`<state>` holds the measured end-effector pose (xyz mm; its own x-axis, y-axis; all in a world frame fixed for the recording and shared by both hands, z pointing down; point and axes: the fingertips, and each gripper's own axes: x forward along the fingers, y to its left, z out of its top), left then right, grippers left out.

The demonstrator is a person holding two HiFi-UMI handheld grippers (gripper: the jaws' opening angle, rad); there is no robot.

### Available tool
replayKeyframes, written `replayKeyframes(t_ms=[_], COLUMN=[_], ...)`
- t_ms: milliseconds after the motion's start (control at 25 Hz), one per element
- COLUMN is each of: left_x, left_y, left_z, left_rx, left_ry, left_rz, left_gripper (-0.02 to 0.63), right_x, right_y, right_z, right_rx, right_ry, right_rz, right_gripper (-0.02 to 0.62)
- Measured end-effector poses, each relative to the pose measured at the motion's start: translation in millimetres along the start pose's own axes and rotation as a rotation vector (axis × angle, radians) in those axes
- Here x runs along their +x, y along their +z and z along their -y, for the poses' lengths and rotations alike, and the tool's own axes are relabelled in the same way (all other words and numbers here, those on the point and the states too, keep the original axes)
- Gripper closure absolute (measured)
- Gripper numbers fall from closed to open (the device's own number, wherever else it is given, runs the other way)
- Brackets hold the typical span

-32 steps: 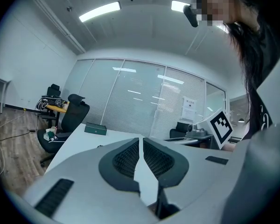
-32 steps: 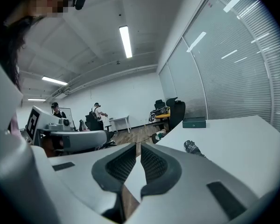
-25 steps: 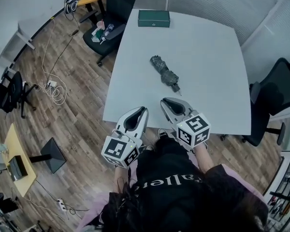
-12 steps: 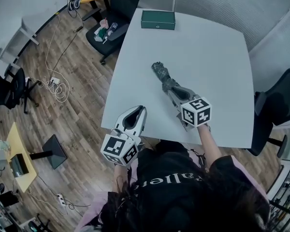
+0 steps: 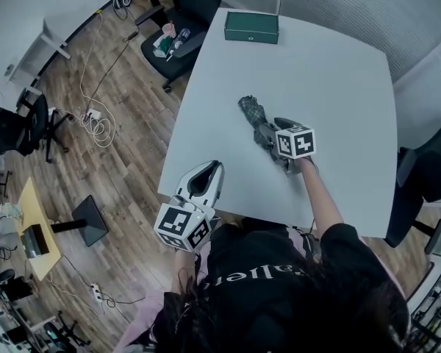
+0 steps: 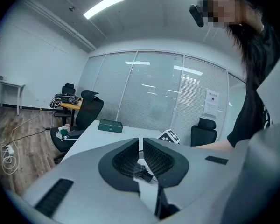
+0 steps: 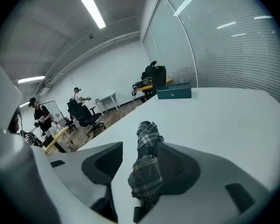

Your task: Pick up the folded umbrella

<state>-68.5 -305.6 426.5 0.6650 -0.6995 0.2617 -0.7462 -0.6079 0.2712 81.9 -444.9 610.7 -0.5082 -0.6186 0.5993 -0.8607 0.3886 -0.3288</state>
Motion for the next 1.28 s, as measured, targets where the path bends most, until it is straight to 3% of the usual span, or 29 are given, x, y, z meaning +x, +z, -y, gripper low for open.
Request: replayKeyframes(t_ms=[320, 600, 800, 1000, 1280], left_x=[-9.8, -17.7, -26.7, -33.6, -49.0], left_y=[-1.0, -6.1, -9.1, -11.8, -10.8], left_z=[-20.0, -25.3, -29.2, -27.1, -30.9], left_rx=[-0.015, -0.027, -0.039, -0.043, -0.043], left_ry=[0.084, 0.125, 0.153, 0.163, 0.173], left_rz=[-0.011, -0.025, -0.025, -0.023, -0.006], left_gripper=[0.572, 0.572, 0.572, 0.572, 0.572], right_x=[53.0, 87.7, 91.7, 85.6, 62.4], right_y=[-4.9, -42.2, -42.3, -44.8, -42.6], right_z=[13.9, 16.0, 20.4, 21.1, 4.9], right_rx=[-0.025, -0.118, -0.103, -0.004, 0.052], right_ry=[-0.025, -0.058, -0.058, -0.028, 0.027], right_rz=[-0.104, -0.25, -0.258, -0.254, -0.223], right_gripper=[0.324, 0.314, 0.316, 0.367, 0.374])
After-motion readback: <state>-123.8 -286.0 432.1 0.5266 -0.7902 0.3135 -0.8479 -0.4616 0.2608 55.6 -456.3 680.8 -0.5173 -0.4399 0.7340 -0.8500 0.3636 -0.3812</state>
